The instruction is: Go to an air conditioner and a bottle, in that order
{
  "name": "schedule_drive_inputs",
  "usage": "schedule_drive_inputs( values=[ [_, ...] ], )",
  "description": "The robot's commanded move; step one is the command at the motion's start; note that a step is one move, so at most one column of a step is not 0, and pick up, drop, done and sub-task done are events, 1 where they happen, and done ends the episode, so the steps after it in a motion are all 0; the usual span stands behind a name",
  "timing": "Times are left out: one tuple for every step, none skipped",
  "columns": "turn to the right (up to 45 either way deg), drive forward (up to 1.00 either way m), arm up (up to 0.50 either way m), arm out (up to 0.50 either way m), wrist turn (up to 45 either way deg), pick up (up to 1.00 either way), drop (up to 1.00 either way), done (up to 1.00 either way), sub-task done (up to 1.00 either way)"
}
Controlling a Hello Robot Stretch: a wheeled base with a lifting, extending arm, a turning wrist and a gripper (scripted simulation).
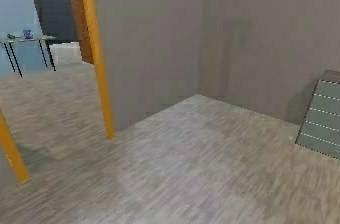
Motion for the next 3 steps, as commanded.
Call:
schedule_drive_inputs(
  values=[
    [-3.0,0.00,0.00,0.00,0.0,0.00,0.00,0.00,0.00],
    [0.0,0.50,0.00,0.00,0.0,0.00,0.00,0.00,0.00],
    [-30.0,0.00,0.00,0.00,0.0,0.00,0.00,0.00,0.00]
  ],
)
